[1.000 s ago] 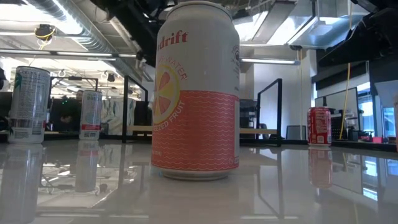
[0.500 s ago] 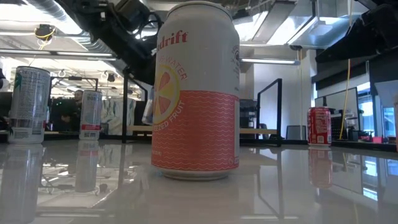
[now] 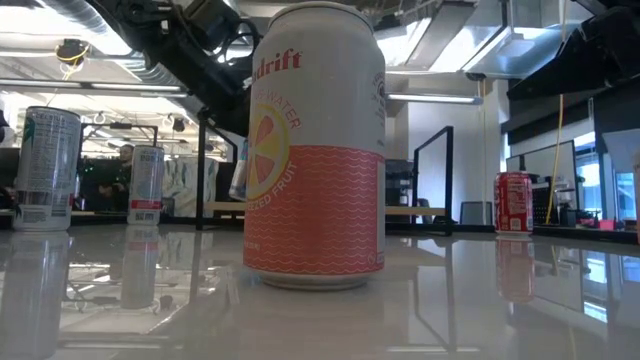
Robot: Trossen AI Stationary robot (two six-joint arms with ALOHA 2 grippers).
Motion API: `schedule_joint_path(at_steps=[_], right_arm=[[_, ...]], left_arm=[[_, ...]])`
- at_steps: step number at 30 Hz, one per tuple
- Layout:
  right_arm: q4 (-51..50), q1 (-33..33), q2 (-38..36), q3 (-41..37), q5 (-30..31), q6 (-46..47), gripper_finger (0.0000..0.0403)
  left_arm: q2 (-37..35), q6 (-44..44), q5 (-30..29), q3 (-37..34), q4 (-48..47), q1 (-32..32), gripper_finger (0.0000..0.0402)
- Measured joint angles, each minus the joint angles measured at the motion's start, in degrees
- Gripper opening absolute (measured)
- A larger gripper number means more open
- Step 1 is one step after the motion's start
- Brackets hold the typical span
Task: Place canned beverage on shelf
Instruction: Put the blue soda can aligned with the other blue soda can on the shelf
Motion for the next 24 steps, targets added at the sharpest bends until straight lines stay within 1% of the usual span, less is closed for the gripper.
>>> schedule_joint_path(at_steps=[6,9,17,21,24], right_arm=[[0.02,0.00,0.00,0.00,0.00,0.00,0.0280],[0.04,0.00,0.00,0.00,0.00,-0.01,0.0280],[0.13,0.00,0.00,0.00,-0.02,-0.02,0.0280],[0.24,0.00,0.02,0.00,-0.04,-0.02,0.0280],[0.26,0.00,0.01,0.00,-0.60,-0.02,0.0280]], left_arm=[[0.00,0.38,-1.16,0.00,-0.22,0.00,0.0262],[0.00,1.12,-1.73,-0.02,-0.24,0.02,0.0272],[-0.25,3.09,-1.88,0.23,-0.68,-0.09,0.0273],[-0.97,4.40,-1.89,2.37,-1.10,-0.55,0.0273],[-1.59,5.84,-3.91,4.21,-2.95,-0.74,0.0273]])
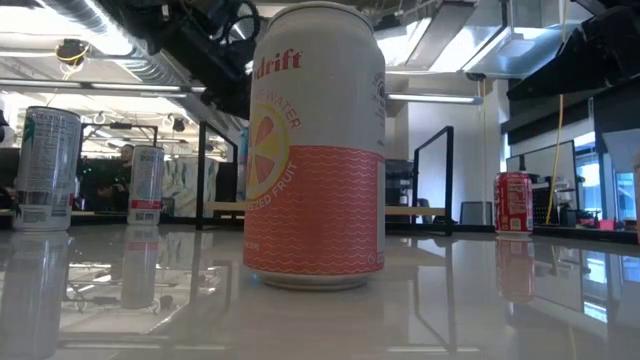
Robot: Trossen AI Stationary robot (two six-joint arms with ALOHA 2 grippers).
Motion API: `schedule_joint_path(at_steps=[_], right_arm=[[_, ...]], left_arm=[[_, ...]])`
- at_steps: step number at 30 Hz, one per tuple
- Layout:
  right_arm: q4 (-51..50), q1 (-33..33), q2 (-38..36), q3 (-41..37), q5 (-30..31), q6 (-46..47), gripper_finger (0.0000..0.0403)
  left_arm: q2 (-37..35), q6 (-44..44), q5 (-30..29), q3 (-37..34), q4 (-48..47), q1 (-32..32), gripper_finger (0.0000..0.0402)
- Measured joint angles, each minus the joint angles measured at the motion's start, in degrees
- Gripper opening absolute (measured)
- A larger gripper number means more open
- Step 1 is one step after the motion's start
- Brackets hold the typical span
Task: Place canned beverage on shelf
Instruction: Put the blue soda can aligned with the other blue soda can on the shelf
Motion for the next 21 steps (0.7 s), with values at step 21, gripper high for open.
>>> schedule_joint_path(at_steps=[21], right_arm=[[0.00,0.00,0.01,0.00,0.27,-0.02,0.0280]], left_arm=[[6.37,4.04,-8.31,4.21,-2.14,-14.46,0.0273]])
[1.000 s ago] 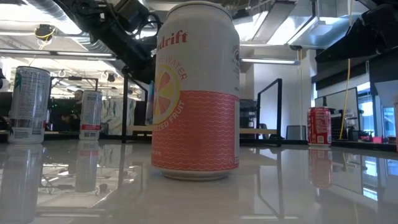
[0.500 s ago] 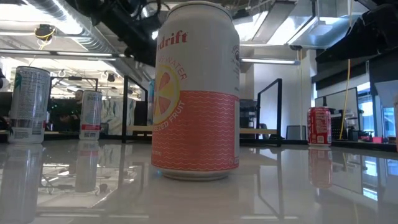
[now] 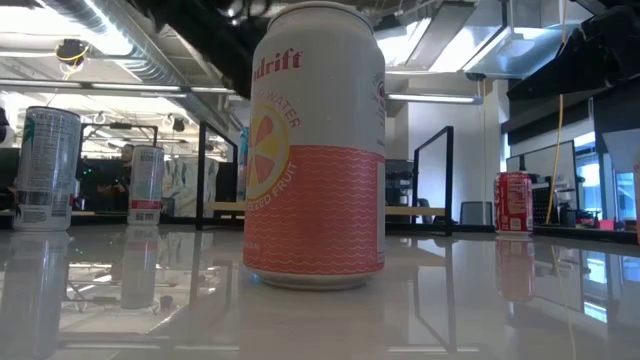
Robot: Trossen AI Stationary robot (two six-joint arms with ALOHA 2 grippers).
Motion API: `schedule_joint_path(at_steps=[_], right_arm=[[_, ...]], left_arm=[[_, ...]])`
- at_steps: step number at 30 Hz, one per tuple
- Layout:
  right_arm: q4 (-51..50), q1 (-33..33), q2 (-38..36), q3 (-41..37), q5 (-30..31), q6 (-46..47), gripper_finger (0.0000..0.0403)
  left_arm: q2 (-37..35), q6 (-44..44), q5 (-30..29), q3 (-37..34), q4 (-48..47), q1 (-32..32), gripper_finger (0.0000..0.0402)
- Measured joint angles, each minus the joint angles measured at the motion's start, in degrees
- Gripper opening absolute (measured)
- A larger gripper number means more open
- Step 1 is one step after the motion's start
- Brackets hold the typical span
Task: Place canned beverage on shelf
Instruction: Put the blue soda can aligned with the other blue soda can on the shelf
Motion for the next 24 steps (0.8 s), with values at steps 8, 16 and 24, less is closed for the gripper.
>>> schedule_joint_path(at_steps=[8,16,24], right_arm=[[-0.04,0.00,0.00,0.00,0.51,-0.02,0.0280],[-0.24,0.00,-0.01,0.00,0.47,-0.02,0.0280],[-0.26,0.00,0.00,0.00,0.40,-0.02,0.0280]], left_arm=[[10.97,8.71,-16.62,-0.02,8.29,0.32,0.0273],[13.45,12.65,-19.84,-0.04,9.54,1.50,0.0273],[13.42,12.72,-20.86,-0.04,7.67,2.55,0.0273]])
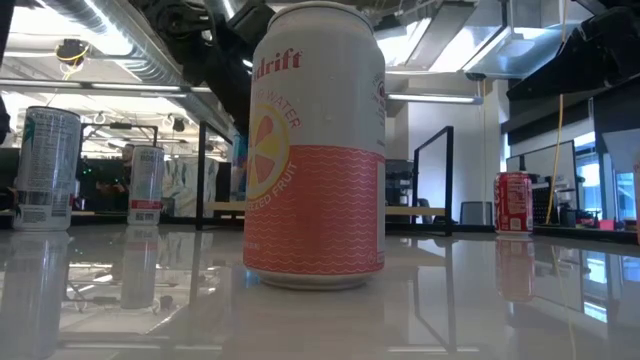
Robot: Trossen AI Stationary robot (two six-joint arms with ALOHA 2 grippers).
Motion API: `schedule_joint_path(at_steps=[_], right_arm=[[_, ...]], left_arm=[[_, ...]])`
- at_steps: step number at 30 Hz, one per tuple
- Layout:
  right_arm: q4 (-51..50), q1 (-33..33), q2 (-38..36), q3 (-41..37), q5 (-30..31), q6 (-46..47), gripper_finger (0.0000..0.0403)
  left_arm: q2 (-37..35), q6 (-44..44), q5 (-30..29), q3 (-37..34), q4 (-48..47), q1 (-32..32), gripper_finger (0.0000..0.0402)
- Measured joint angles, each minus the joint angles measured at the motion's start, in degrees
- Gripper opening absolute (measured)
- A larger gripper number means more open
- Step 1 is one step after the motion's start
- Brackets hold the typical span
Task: Place canned beverage on shelf
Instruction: Put the blue soda can aligned with the other blue soda can on the shelf, then put the bottom pink and white soda can on the shelf
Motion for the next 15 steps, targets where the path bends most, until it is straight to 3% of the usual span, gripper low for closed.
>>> schedule_joint_path(at_steps=[5,11,13,15], right_arm=[[0.00,0.00,-0.01,0.00,-0.02,0.01,0.0280],[0.02,0.00,-0.02,0.00,-0.04,0.00,0.0280],[0.01,0.00,0.00,0.00,-0.04,0.01,0.0280],[0.04,0.00,0.00,0.00,-0.05,0.02,0.0280]], left_arm=[[0.00,-0.84,0.81,0.00,-0.22,-0.94,0.0273],[-3.13,-5.03,7.89,0.66,-0.61,-4.42,0.0273],[-5.50,-7.67,12.59,2.05,-2.63,-6.21,0.0273],[-7.87,-10.60,21.05,3.38,-3.42,-8.25,0.0273]])
